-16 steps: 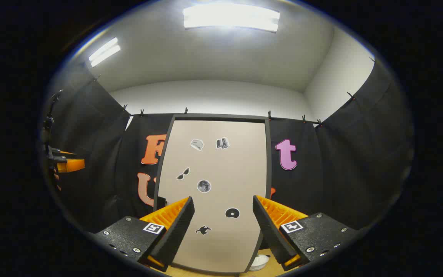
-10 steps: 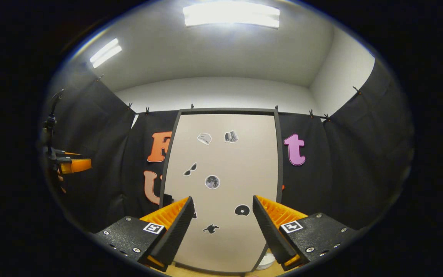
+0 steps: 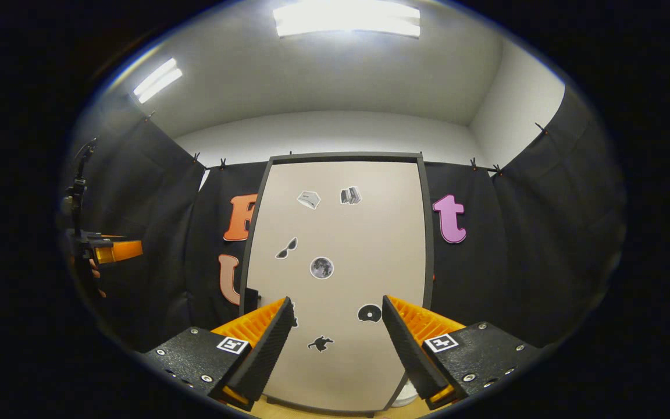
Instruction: Open the cabinet door with the right hand, grasp the bottle in the cabinet with the left hand and place it on the coaster, then close the cabinet door with the right hand.
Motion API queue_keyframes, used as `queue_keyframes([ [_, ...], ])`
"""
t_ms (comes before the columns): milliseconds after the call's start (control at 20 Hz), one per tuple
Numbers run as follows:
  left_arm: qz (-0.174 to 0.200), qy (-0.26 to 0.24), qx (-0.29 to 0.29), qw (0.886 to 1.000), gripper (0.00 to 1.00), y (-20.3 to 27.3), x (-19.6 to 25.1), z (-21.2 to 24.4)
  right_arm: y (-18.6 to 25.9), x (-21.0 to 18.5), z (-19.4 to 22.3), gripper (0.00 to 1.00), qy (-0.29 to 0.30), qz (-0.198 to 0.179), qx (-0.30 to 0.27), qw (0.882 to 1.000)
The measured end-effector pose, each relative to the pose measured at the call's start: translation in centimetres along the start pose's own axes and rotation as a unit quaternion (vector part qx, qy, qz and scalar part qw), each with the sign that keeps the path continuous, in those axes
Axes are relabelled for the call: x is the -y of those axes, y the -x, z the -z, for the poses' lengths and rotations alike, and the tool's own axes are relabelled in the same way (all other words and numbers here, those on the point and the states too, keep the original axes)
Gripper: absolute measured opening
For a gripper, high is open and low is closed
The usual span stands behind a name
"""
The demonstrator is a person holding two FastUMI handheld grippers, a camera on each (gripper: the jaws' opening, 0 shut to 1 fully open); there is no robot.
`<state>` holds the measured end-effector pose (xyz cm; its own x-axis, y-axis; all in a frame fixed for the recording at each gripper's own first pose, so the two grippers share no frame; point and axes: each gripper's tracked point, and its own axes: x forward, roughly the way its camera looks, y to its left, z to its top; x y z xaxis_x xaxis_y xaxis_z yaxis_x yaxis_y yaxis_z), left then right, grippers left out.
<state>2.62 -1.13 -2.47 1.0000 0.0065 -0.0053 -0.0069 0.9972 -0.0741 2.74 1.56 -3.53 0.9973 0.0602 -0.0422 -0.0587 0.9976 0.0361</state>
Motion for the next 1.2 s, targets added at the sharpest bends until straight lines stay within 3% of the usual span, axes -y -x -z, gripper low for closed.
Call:
queue_keyframes([
  [250, -0.005, -0.001, -0.004, 1.0, 0.93, 0.2, -1.0, 0.7, -0.9, -2.1, 1.3, 0.94, -0.011, -0.024, -0.01, 1.0],
  [800, -0.045, -0.001, -0.018, 0.999, 0.93, 1.9, -7.5, 3.2, -5.0, -11.6, 7.2, 0.93, -0.014, -0.085, -0.071, 0.994],
  [1200, -0.094, -0.014, -0.033, 0.995, 0.93, 4.4, -14.3, 5.5, -11.1, -16.4, 14.1, 0.85, -0.035, -0.084, -0.145, 0.985],
])
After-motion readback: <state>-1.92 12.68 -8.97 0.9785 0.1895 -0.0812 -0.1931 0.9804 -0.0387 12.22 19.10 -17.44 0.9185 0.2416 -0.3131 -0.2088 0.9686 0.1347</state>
